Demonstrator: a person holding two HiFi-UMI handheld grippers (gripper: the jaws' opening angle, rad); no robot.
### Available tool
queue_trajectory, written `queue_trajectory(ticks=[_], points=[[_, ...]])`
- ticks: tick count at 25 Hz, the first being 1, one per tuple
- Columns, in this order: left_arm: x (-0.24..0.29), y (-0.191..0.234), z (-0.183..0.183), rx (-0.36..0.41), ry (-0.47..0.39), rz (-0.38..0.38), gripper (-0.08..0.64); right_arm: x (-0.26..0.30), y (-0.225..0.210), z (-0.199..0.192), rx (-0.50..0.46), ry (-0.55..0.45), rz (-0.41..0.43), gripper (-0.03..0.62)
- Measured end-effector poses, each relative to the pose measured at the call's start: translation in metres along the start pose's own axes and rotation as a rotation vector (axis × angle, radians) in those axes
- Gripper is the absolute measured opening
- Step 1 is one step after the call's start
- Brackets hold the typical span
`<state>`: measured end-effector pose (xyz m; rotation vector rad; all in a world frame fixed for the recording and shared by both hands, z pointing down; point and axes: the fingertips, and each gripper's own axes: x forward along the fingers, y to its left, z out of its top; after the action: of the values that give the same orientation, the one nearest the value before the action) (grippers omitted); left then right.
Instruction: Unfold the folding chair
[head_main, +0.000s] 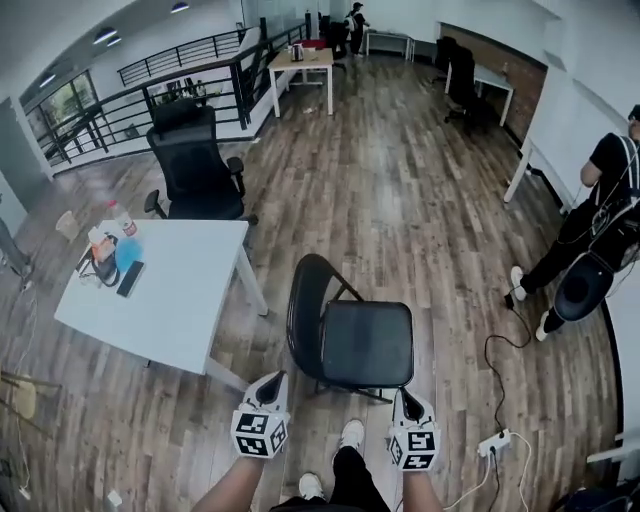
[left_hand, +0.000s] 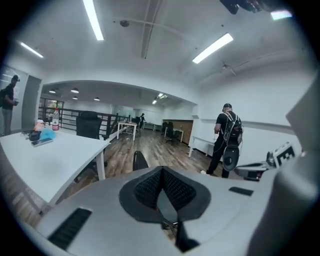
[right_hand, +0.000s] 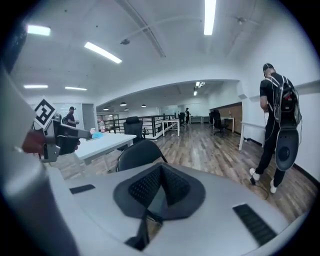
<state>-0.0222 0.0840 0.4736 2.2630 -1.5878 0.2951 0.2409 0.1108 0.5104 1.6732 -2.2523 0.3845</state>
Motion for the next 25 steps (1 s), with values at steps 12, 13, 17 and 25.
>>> queue_trajectory(ticks=[12, 13, 17, 25], points=[[-0.133, -0.096, -0.007, -0.003, -0.048, -0.103, 0.006, -0.155, 0.058, 0.035, -0.073, -0.133, -0.111, 0.014], [-0.139, -0.102, -0.006, 0.004, -0.057, -0.098, 0.006, -0.162, 0.062, 0.034, -0.081, -0.137, -0.097, 0.014], [-0.156, -0.129, -0.004, 0.015, -0.092, -0.08, 0.006, -0.187, 0.074, 0.035, -0.128, -0.176, -0.036, 0.014], [-0.183, -0.161, 0.001, -0.005, -0.103, -0.053, 0.006, -0.216, 0.085, 0.045, -0.161, -0.22, 0.002, 0.014]])
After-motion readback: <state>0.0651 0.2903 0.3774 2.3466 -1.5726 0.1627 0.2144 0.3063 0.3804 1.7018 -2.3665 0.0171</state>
